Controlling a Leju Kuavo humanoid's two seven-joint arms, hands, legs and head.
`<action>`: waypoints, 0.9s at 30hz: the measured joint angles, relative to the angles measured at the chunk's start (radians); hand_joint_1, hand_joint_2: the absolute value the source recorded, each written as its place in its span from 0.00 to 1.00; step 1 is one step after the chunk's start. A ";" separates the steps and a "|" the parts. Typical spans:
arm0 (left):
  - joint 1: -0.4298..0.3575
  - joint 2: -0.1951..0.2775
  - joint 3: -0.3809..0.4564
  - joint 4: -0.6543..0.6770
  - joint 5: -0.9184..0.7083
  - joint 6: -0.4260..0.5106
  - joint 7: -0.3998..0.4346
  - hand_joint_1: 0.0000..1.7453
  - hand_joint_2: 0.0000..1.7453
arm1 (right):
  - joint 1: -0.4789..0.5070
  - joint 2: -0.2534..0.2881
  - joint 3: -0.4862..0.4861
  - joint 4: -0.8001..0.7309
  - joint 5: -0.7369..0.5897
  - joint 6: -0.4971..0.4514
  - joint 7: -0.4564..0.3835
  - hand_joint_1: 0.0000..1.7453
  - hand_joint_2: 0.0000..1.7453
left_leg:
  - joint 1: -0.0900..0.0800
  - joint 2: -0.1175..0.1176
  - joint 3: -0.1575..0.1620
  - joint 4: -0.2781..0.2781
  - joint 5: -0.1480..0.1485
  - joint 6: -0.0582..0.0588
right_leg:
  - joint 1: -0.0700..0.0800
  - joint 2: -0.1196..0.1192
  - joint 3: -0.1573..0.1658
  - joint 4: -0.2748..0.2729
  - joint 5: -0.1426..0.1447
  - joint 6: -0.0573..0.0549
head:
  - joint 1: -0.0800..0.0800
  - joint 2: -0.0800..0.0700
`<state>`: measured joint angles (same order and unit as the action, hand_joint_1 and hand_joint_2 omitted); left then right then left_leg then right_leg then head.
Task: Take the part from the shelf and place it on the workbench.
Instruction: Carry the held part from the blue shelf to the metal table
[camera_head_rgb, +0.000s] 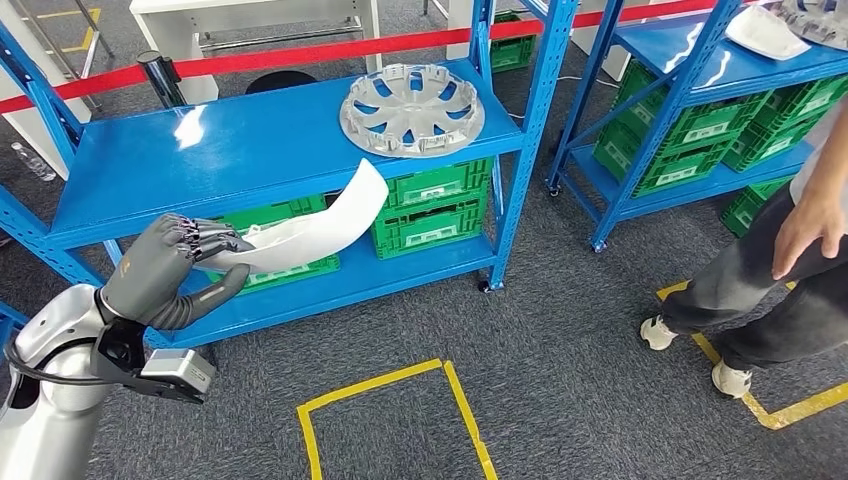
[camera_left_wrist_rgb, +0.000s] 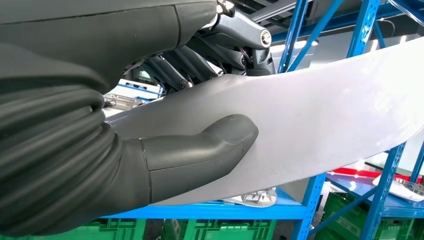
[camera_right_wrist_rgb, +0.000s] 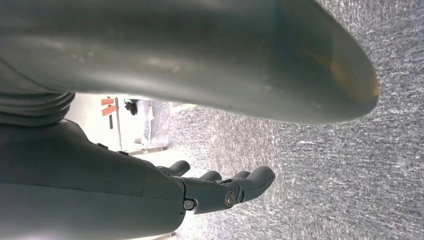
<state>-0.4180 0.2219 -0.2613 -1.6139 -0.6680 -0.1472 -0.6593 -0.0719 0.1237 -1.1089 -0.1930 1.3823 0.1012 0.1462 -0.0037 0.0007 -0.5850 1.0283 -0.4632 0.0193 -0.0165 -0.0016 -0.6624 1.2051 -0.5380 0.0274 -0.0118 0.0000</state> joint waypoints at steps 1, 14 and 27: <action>0.000 0.000 0.000 0.000 0.000 0.000 0.000 1.00 1.00 | -0.001 -0.001 0.000 0.000 0.000 0.000 0.000 0.00 0.00 | -0.001 0.000 -0.004 0.005 0.000 -0.003 | 0.001 0.000 0.040 -0.067 0.020 -0.004 | 0.000 0.000; 0.017 0.014 0.003 0.006 -0.005 0.008 0.004 1.00 1.00 | 0.001 -0.004 0.000 0.000 0.004 0.002 -0.001 0.00 0.00 | 0.008 -0.001 -0.093 0.243 -0.123 -0.063 | 0.000 -0.003 0.047 -0.171 0.088 -0.052 | -0.005 0.000; 0.014 0.013 0.010 0.010 -0.007 0.015 0.008 1.00 1.00 | 0.002 -0.005 0.000 0.000 0.003 0.001 -0.001 0.00 0.00 | 0.002 0.002 0.021 -0.018 -0.003 0.003 | -0.001 0.000 -0.066 0.063 -0.032 0.003 | -0.001 0.000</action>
<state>-0.4036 0.2352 -0.2518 -1.6035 -0.6750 -0.1319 -0.6515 -0.0702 0.1189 -1.1089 -0.1930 1.3850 0.1026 0.1456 -0.0016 0.0024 -0.5635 1.0100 -0.4659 0.0219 -0.0177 -0.0020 -0.7283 1.2683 -0.5705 0.0308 -0.0128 0.0000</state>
